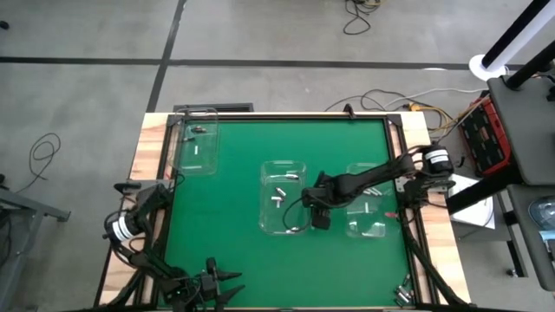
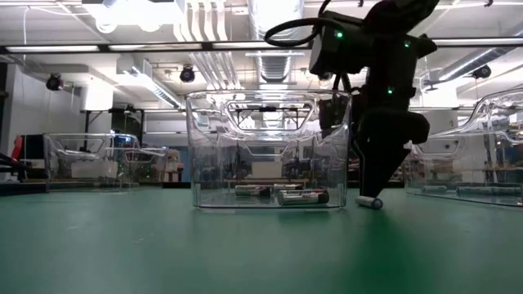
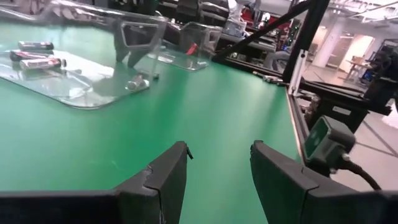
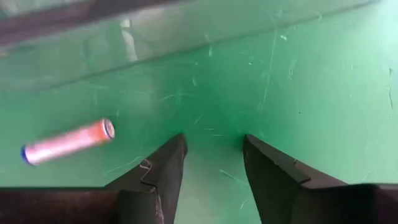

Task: Sort batteries
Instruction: Put the white battery into the right transparent bin

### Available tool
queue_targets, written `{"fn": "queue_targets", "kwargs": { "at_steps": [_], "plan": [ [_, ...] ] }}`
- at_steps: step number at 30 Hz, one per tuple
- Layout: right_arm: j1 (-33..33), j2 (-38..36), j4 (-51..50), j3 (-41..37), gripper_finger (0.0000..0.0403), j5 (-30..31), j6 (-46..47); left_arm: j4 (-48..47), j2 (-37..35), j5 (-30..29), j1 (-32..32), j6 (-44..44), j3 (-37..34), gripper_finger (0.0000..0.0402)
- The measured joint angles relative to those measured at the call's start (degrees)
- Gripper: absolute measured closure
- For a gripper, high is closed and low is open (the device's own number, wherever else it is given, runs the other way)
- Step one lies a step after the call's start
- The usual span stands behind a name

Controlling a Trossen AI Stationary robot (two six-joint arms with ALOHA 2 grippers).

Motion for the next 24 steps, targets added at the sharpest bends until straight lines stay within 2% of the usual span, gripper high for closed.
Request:
{"fn": "queue_targets", "kwargs": {
  "at_steps": [5,9,13,19,24],
  "plan": [
    [2.28,-3.8,-7.04,2.5,0.0259,0.01,-4.42,-0.13,2.4,-1.39,0.01,-0.06,3.24,0.0245],
    [6.63,-7.77,-1.02,4.11,0.0245,1.05,-1.72,-0.28,3.64,-5.64,0.03,1.26,3.91,0.0245],
    [11.06,-7.02,7.36,2.72,0.0213,2.3,0.2,-0.33,3.45,-7.35,0.2,1.26,2.63,0.0245],
    [14.05,-5.25,8.31,1.81,0.0151,9.81,-1.77,-0.4,1.7,-7.12,0.14,1.76,1.49,0.0245],
    [14.22,-4.93,11.44,-0.8,0.0109,10.52,-2.41,-0.35,1.14,-6.89,0.17,3.71,1.45,0.0245]
  ]
}}
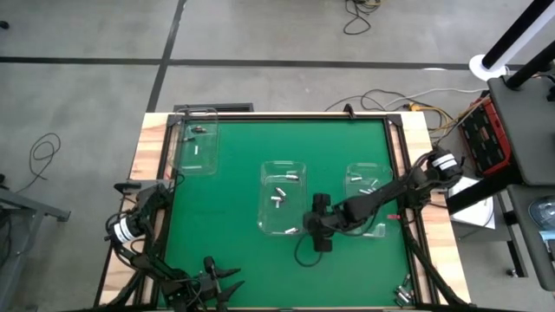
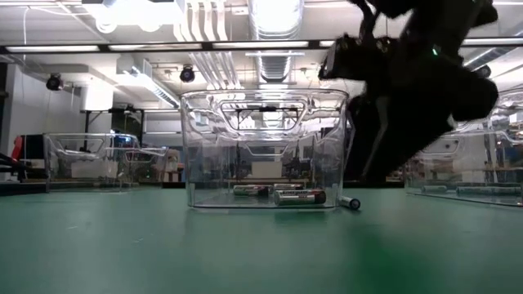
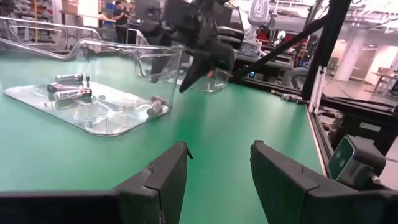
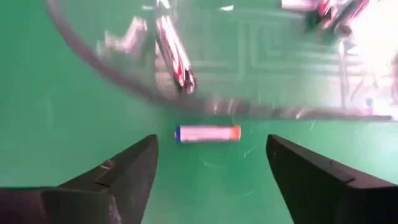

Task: Sort batteries
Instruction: Put the white battery into the right transparent bin

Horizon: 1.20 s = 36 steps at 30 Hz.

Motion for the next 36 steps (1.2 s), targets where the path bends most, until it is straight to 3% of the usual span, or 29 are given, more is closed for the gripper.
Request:
{"fn": "queue_targets", "kwargs": {
  "at_steps": [6,16,26,36],
  "plan": [
    [-0.47,0.19,11.2,-6.14,0.0093,-0.14,-2.34,-0.06,0.0,-0.19,0.0,0.08,-0.02,0.0245],
    [-0.89,0.17,30.93,-16.35,0.0109,-0.02,-2.5,-0.04,-0.02,-2.54,0.07,0.9,-0.02,0.0245],
    [-1.32,4.42,34.25,-16.23,0.012,0.11,-2.86,0.04,-0.02,-2.57,0.45,0.99,-0.02,0.0245],
    [-1.32,5.66,30.62,-15.79,0.0184,-1.14,-1.58,0.1,-0.04,-2.56,0.5,1.0,-0.02,0.0245]
  ]
}}
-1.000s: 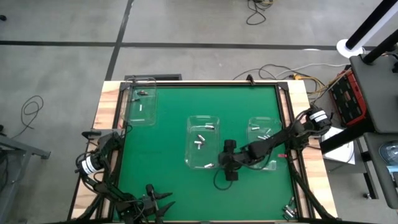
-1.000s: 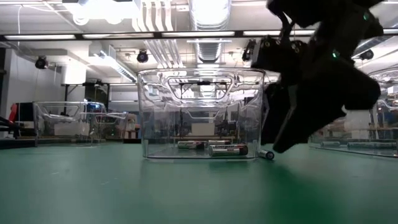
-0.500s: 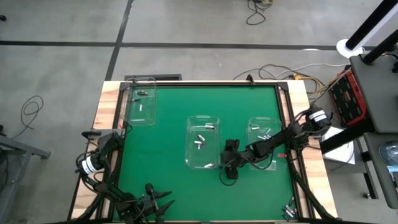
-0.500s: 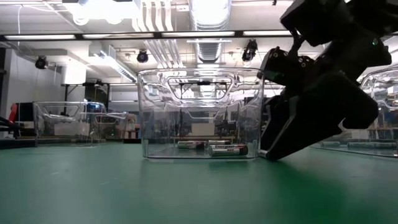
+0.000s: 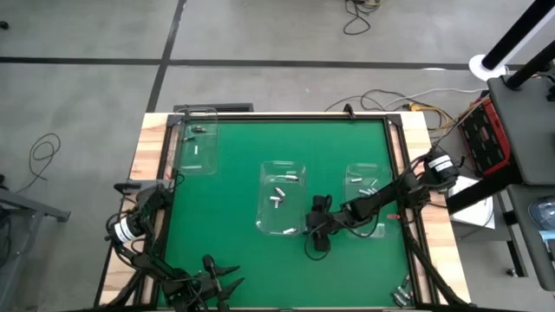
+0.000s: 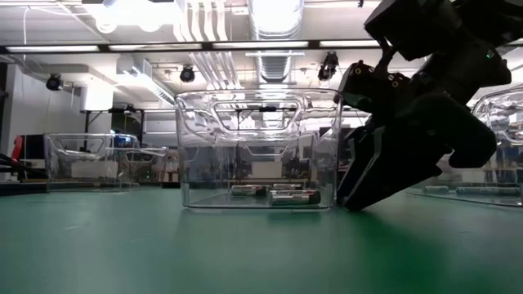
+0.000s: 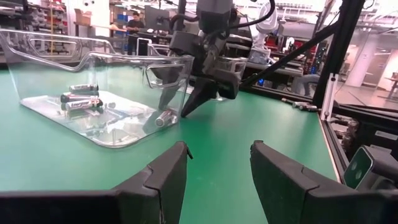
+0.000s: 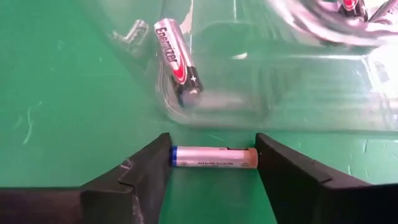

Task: Sort batteries
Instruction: Put the white battery into the right transparent bin

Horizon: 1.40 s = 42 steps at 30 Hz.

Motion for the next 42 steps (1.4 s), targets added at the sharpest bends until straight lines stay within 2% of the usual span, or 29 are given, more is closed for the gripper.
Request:
{"fn": "queue_targets", "kwargs": {
  "at_steps": [5,8,13,19,23,25,30,35,39,42],
  "plan": [
    [0.0,-2.71,-5.07,0.69,0.0213,-0.2,-0.05,-0.01,0.0,0.0,-0.04,0.0,0.0,0.0245],
    [0.32,-5.43,-12.85,3.48,0.0215,-0.25,0.0,-0.01,0.0,0.0,-0.11,0.0,0.0,0.0245],
    [1.52,-13.03,-31.33,10.79,0.0209,-0.56,0.86,0.03,0.0,0.02,-0.31,0.38,0.0,0.0245],
    [0.43,-23.43,-61.98,18.84,0.0213,0.95,8.68,0.12,-0.02,0.57,-0.31,0.4,0.09,0.0245],
    [-0.44,-30.11,-78.66,17.5,0.021,0.96,16.77,0.72,-0.02,1.14,-0.31,0.41,0.36,0.0245],
    [-0.69,-32.88,-83.11,14.52,0.0211,0.92,20.5,0.84,-0.02,1.25,-0.31,0.97,0.75,0.0245],
    [-0.81,-39.85,-80.13,4.15,0.0212,-0.87,28.13,0.93,-0.02,1.09,-0.28,3.13,1.84,0.0245],
    [-0.81,-42.08,-73.26,-4.53,0.0213,-3.92,35.21,0.9,-0.04,0.18,-0.03,6.59,3.38,0.0245],
    [-0.81,-41.37,-68.55,-7.8,0.0211,-5.44,35.95,0.92,-0.04,0.89,1.6,6.63,3.68,0.0245],
    [-0.81,-40.79,-66.38,-8.79,0.0207,-5.54,33.75,0.96,-0.27,5.19,4.6,6.48,3.17,0.0245]
  ]
}}
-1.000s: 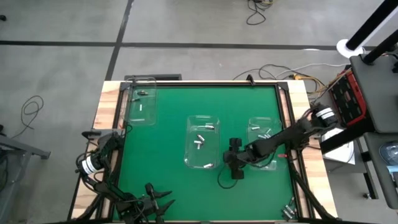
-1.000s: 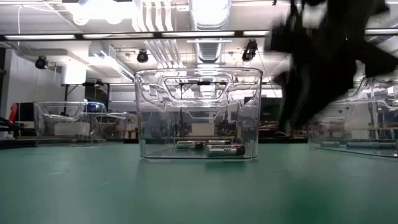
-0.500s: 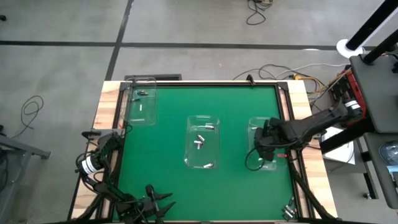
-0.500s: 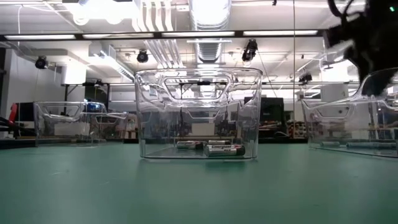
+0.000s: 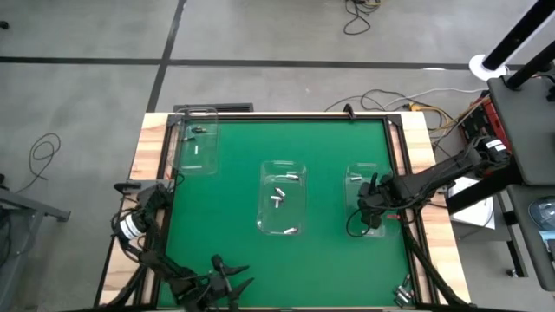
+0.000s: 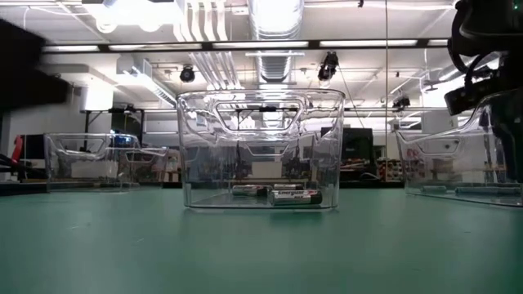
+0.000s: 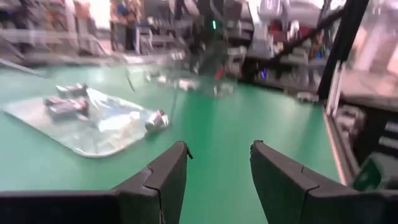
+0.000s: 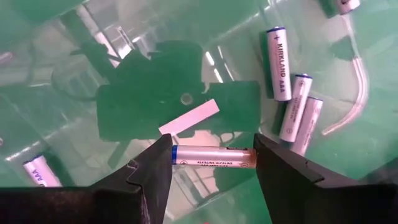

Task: Sort batteries
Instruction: Put the white battery into the right transparent bin, then put the black battery into the left transparent bin

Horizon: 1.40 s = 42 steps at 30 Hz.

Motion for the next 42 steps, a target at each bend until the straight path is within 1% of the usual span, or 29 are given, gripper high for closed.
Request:
{"fn": "queue_targets", "kwargs": {
  "at_steps": [3,6,8,10,14,17,19,22,24,26,31,33,36,39,40,42],
  "plan": [
    [0.0,-0.02,0.33,-0.11,0.0207,0.01,-1.17,-0.03,-0.92,8.58,4.75,0.49,-0.89,0.0245],
    [0.0,-0.41,0.39,-0.1,0.02,0.01,-1.4,-0.06,-2.25,16.17,9.54,4.4,-1.66,0.0245],
    [0.02,-0.49,0.33,0.17,0.019,0.01,-1.42,-0.19,-3.58,19.97,11.61,7.77,-2.15,0.0245],
    [0.02,-0.52,0.0,1.3,0.0173,-0.06,-2.04,-0.08,-5.46,22.22,12.47,10.71,-2.47,0.0245],
    [0.07,-0.54,-2.89,6.85,0.0133,-0.17,-3.76,-0.01,-8.89,21.76,11.74,16.11,-3.41,0.0245],
    [0.9,-0.48,-6.37,13.33,0.011,2.76,-4.42,0.09,-10.17,18.85,10.84,18.0,-4.23,0.0245],
    [1.87,-0.46,-9.26,17.9,0.0103,4.68,-3.36,0.02,-10.2,16.93,10.65,18.04,-4.92,0.0245],
    [4.51,-0.08,-11.36,24.48,0.0102,5.27,0.88,0.08,-10.2,16.1,10.85,17.03,-6.57,0.0245],
    [7.87,0.56,-10.56,28.34,0.0108,5.04,4.64,0.16,-10.39,16.08,11.18,16.97,-7.77,0.0245],
    [12.55,2.13,-9.06,31.97,0.0116,4.71,8.14,0.37,-11.27,16.13,11.49,16.83,-8.92,0.0245],
    [25.72,11.19,-7.4,39.94,0.014,4.49,19.16,1.51,-13.3,15.79,11.68,15.55,-11.79,0.0245],
    [29.94,15.73,-7.51,42.68,0.0148,3.01,24.97,1.54,-13.5,15.27,11.68,14.85,-12.48,0.0245],
    [35.72,22.33,-7.04,45.62,0.0155,-2.31,36.08,1.52,-13.5,15.29,11.68,14.22,-13.14,0.0245],
    [40.25,27.74,-7.05,46.08,0.0152,-6.54,47.83,1.67,-13.44,15.3,11.68,14.06,-13.16,0.0245],
    [41.12,29.3,-7.15,45.69,0.0149,-9.58,51.08,1.71,-13.32,15.3,11.68,14.05,-13.09,0.0245],
    [41.68,31.69,-7.11,44.49,0.0144,-17.68,55.58,1.67,-12.99,15.36,11.68,14.14,-12.78,0.0245]
  ]
}}
